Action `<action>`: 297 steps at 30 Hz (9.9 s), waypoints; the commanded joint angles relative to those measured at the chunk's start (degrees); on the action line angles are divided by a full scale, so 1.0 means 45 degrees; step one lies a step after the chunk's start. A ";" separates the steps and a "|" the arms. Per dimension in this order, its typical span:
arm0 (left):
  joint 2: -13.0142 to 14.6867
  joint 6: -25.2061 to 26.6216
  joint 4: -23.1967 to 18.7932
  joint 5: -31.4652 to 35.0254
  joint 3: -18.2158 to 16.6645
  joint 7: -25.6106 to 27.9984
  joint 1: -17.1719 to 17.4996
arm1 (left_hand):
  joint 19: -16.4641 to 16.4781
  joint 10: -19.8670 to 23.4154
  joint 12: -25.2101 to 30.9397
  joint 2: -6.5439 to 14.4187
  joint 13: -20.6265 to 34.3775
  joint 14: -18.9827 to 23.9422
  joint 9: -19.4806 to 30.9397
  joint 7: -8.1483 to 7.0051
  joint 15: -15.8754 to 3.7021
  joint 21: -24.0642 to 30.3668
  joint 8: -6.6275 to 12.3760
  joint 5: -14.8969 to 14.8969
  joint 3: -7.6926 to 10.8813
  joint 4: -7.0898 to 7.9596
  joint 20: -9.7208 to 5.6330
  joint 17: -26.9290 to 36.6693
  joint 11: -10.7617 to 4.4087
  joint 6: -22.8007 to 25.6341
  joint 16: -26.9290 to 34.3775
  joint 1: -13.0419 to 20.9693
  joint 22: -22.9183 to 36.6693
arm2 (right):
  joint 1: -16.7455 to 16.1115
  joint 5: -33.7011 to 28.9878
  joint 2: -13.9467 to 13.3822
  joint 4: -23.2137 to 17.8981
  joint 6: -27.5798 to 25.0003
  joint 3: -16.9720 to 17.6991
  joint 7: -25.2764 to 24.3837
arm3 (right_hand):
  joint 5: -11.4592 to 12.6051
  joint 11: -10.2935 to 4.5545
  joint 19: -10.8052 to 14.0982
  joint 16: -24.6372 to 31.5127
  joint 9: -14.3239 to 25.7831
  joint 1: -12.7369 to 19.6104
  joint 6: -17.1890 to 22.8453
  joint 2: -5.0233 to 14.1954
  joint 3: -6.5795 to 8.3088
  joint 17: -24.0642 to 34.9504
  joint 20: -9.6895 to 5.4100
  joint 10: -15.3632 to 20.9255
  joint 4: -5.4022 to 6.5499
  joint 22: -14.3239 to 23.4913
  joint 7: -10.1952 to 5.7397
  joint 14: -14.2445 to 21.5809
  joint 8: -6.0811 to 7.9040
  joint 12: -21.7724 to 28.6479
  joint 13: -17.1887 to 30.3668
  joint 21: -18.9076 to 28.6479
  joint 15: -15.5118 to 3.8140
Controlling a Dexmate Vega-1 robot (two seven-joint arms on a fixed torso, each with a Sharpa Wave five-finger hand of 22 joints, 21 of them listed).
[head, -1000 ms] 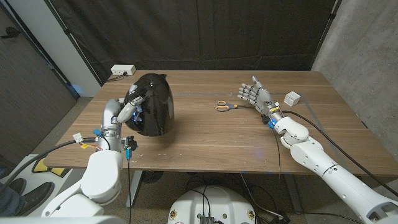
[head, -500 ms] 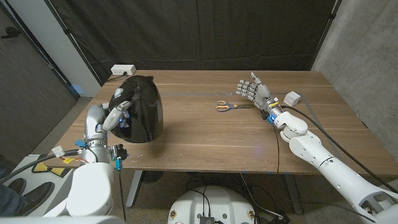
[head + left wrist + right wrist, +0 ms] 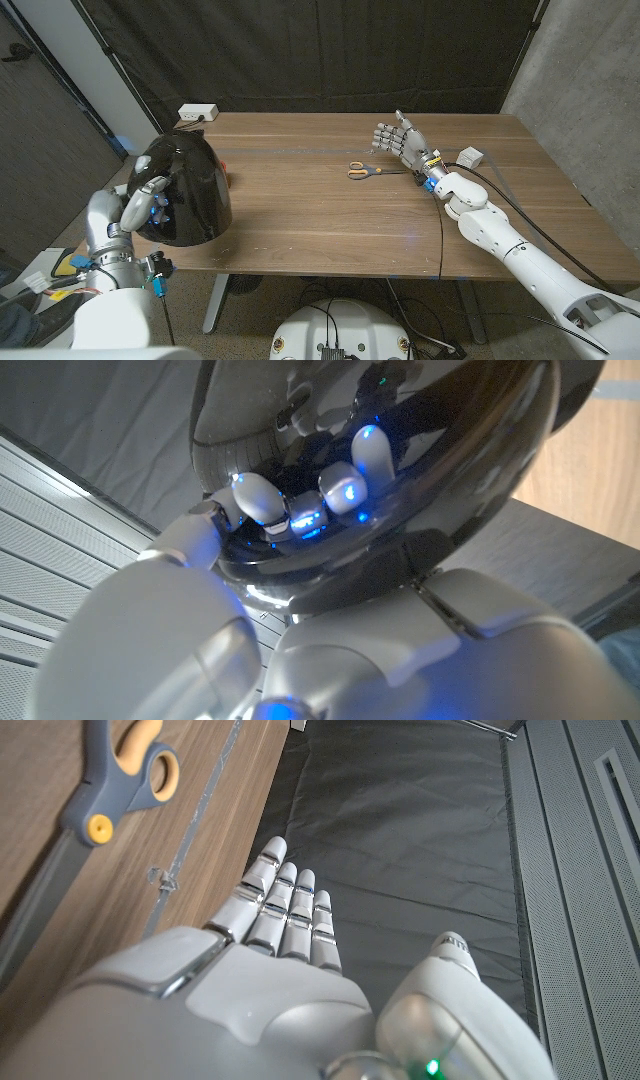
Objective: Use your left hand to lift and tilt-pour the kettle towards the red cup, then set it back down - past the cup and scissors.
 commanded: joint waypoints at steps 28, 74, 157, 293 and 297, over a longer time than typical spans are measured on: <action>0.0279 0.6436 -0.0045 -0.3462 -0.2867 -0.1642 -0.2956 | -0.0351 0.1156 0.1529 0.0277 0.1899 0.1186 -0.0259 0.0136 -0.1029 0.0300 0.0563 -0.0278 0.1067 0.0408 -0.0825 -0.0059 -0.1015 -0.0166 0.0183 -0.0498 -0.0019 | -0.0280 0.0068 -0.0192 -0.0540 -0.0166 0.0143 -0.0380 | -0.0005 -0.0001 0.0061 -0.0059 0.0075 0.0036 0.0066 0.0137 -0.0045 0.0030 -0.0223 0.0110 -0.0021 0.0044 0.0078 -0.0013 -0.0050 -0.0042 0.0043 -0.0067 0.0025; 0.5031 1.5579 0.0242 -0.4764 -0.4000 -0.3668 -0.7651 | -0.0419 0.1186 0.1269 0.0582 0.1590 0.1109 -0.0893 0.0228 -0.0896 0.0329 0.1023 -0.0145 0.1060 0.0379 -0.0648 -0.0289 -0.0949 -0.0454 0.0167 -0.0758 -0.0004 | -0.0643 0.0073 -0.0256 -0.0743 -0.0631 0.0079 -0.0796 | -0.0020 0.0007 0.0085 -0.0069 0.0077 0.0040 0.0070 0.0182 -0.0078 0.0033 -0.0216 0.0123 -0.0037 0.0041 0.0080 -0.0006 -0.0066 -0.0080 0.0047 -0.0108 0.0047; 1.2317 1.5956 0.3234 -1.5384 -0.2462 0.2597 -1.0382 | -0.0549 0.1038 0.1218 0.0837 0.1758 0.1111 -0.1461 0.0314 -0.0792 0.0321 0.1953 -0.0159 0.1085 0.0299 -0.0535 -0.0421 -0.0892 -0.0872 -0.0117 -0.0965 -0.0008 | -0.1236 0.0205 -0.0656 -0.1371 -0.0932 0.0287 -0.1362 | -0.0043 0.0020 0.0114 -0.0080 0.0079 0.0031 0.0103 0.0273 -0.0140 0.0038 -0.0224 0.0143 -0.0050 0.0041 0.0091 -0.0004 -0.0075 -0.0133 0.0051 -0.0164 0.0056; 1.2771 1.5956 -0.0514 -1.2976 -0.4646 0.1655 -0.8153 | -0.0696 0.1018 0.0941 0.1045 0.1645 0.1114 -0.2216 0.0468 -0.0665 0.0343 0.2539 0.0005 0.1248 0.0240 -0.0368 -0.0567 -0.0726 -0.1155 -0.0485 -0.1136 0.0007 | -0.1058 -0.0094 -0.0604 -0.1615 -0.1235 0.0196 -0.1893 | -0.0074 0.0009 0.0142 -0.0096 0.0078 0.0083 0.0096 0.0402 -0.0214 0.0034 -0.0226 0.0183 -0.0107 0.0041 0.0159 -0.0008 -0.0093 -0.0177 0.0054 -0.0215 0.0079; 1.2124 1.5740 -0.0986 -1.1377 -0.4296 0.0922 -0.8062 | -0.0691 0.1060 0.0915 0.1042 0.1622 0.1089 -0.2282 0.0476 -0.0688 0.0343 0.2523 -0.0008 0.1233 0.0238 -0.0395 -0.0439 -0.0742 -0.1154 -0.0422 -0.1152 0.0006 | -0.1077 -0.0109 -0.0614 -0.1641 -0.1212 0.0201 -0.1909 | -0.0075 0.0016 0.0158 -0.0088 0.0078 0.0084 0.0103 0.0404 -0.0217 0.0034 -0.0238 0.0177 -0.0109 0.0040 0.0149 0.0010 -0.0091 -0.0181 0.0054 -0.0210 0.0068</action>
